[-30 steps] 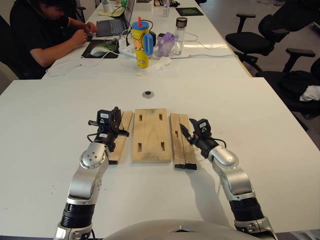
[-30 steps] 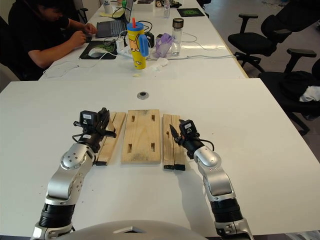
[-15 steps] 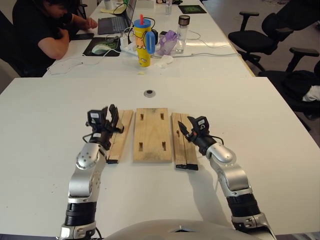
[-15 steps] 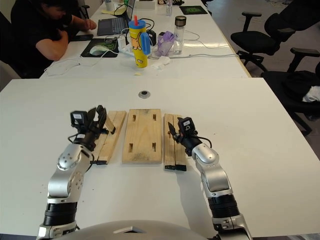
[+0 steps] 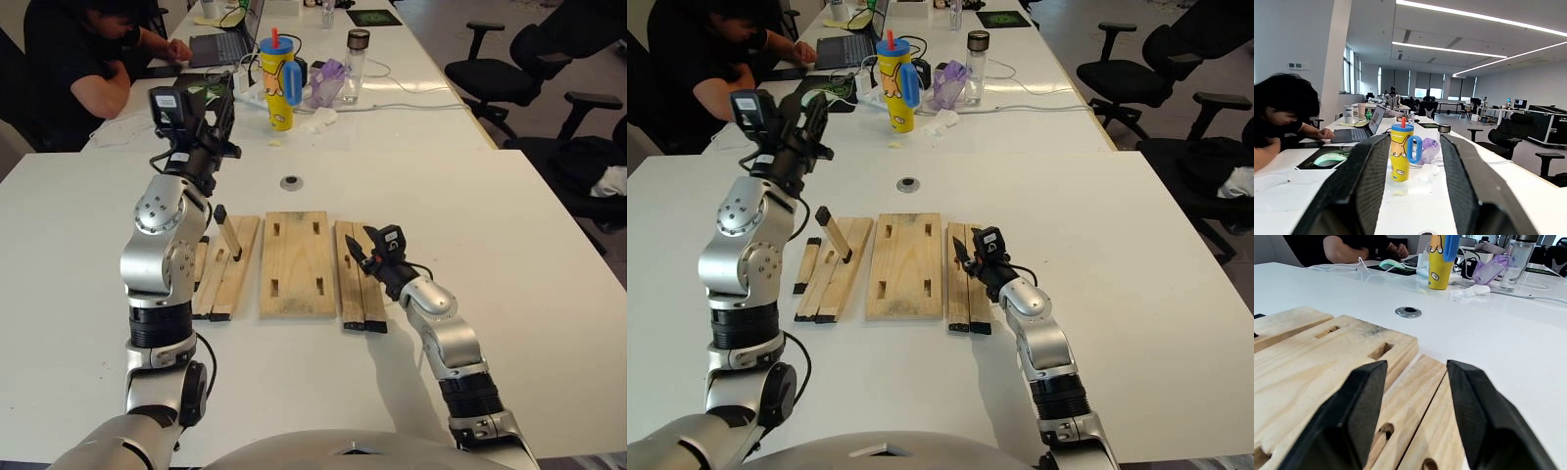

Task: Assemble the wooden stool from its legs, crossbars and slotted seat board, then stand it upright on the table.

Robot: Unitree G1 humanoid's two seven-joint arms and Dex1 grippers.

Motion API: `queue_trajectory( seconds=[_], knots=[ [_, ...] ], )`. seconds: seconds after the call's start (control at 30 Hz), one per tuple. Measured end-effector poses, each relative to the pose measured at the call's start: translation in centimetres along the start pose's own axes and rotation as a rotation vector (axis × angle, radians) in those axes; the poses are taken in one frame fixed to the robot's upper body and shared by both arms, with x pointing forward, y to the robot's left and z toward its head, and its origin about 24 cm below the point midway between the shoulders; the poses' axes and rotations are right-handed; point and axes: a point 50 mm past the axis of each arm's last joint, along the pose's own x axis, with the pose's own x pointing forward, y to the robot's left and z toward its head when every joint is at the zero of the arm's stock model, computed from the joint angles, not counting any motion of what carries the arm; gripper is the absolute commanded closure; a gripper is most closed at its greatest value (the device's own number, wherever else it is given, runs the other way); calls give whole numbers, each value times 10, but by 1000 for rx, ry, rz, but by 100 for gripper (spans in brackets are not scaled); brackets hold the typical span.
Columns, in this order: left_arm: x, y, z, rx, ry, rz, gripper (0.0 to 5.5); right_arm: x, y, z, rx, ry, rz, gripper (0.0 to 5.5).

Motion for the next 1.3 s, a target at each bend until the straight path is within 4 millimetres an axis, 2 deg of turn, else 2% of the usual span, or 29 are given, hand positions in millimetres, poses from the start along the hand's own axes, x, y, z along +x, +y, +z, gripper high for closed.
queue_trajectory(
  seconds=[0.2,0.37,0.5,0.53,0.57,0.6,0.67,0.73,0.9,1.0,1.07,1.2,1.3],
  knots=[
    [0,0,2,16,2,-4,363,3,-1,3,-23,-12,-2,325],
    [8,2,32,34,-107,-3,363,3,0,2,-19,-14,-1,325],
    [8,-1,36,27,-123,-11,363,3,1,2,-19,-14,-1,325],
    [8,-3,31,22,-104,-15,363,3,1,2,-18,-16,0,325],
    [4,-4,15,21,-38,-20,363,3,1,2,-19,-16,0,325],
    [0,-4,-5,8,48,-18,363,3,1,2,-19,-17,1,325],
    [-24,-2,-63,-32,292,9,363,3,2,2,-20,-18,5,325],
    [-35,-2,-74,-33,301,14,363,3,3,1,-18,-16,7,325],
    [-31,-8,-72,-101,274,2,363,4,2,3,-25,-18,5,325],
    [-24,-14,-67,-128,262,-11,363,5,1,2,-26,-15,5,325],
    [-19,-13,-55,-130,214,1,363,6,1,0,-23,-6,4,325],
    [-5,-7,7,-68,-50,10,363,6,1,0,-22,-5,5,325],
    [2,-2,44,-27,-189,21,363,6,1,0,-22,-6,4,325]
  ],
)
